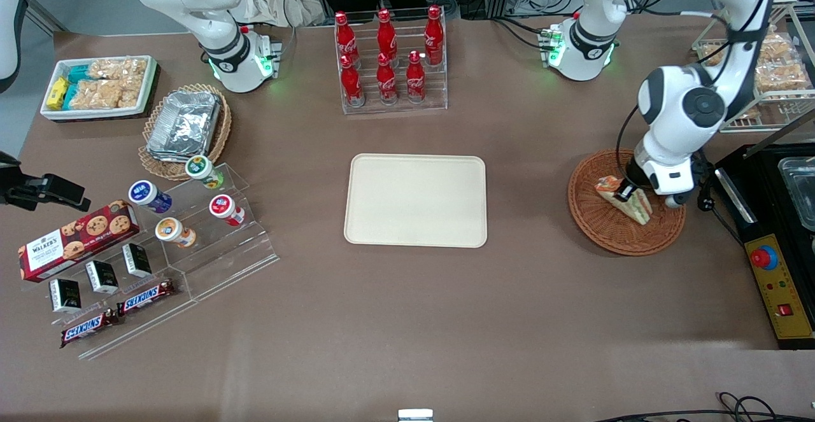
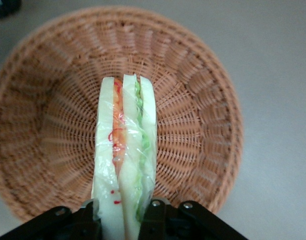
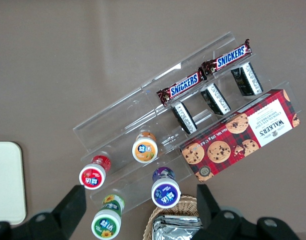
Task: Place sandwich from basket to tray
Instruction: 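Lift the sandwich up out of the basket with the left gripper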
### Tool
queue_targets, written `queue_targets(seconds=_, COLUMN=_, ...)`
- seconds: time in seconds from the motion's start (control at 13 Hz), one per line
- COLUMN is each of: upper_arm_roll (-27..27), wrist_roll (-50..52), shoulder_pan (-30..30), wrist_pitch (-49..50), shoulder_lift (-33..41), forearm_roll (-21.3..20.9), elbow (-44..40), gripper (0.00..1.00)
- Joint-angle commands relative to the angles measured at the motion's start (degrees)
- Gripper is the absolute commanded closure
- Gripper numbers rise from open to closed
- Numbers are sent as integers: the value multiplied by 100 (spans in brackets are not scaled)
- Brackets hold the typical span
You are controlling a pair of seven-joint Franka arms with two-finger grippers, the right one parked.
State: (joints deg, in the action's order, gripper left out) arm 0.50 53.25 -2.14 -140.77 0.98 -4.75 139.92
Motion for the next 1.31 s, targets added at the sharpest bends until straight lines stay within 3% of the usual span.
queue_targets(seconds=0.0, upper_arm_roll=-41, wrist_roll=-778, shoulder_pan=12, wrist_pitch=1599, shoulder_lift=474, forearm_roll=-70, elbow=-927, gripper=100)
queue_targets(seconds=0.23, upper_arm_roll=-50, wrist_roll=-1675, shoulder_pan=-58, wrist_pitch=3691, shoulder_lift=334, forearm_roll=-35, elbow=-2710, gripper=100)
queue_targets(seconds=0.54, upper_arm_roll=-663, wrist_roll=-2221, shoulder_pan=-58, wrist_pitch=4978, shoulder_lift=315, forearm_roll=36, elbow=-4084, gripper=100)
queue_targets(seconds=0.69, upper_arm_roll=-1190, wrist_roll=-2336, shoulder_pan=-58, wrist_pitch=5234, shoulder_lift=307, forearm_roll=97, elbow=-4445, gripper=100)
queue_targets(seconds=0.92, upper_arm_roll=-1884, wrist_roll=-2363, shoulder_pan=-58, wrist_pitch=5130, shoulder_lift=272, forearm_roll=701, elbow=-4482, gripper=100)
queue_targets(seconds=1.23, upper_arm_roll=-2764, wrist_roll=-2179, shoulder_pan=-67, wrist_pitch=4341, shoulder_lift=-140, forearm_roll=1011, elbow=-4324, gripper=100)
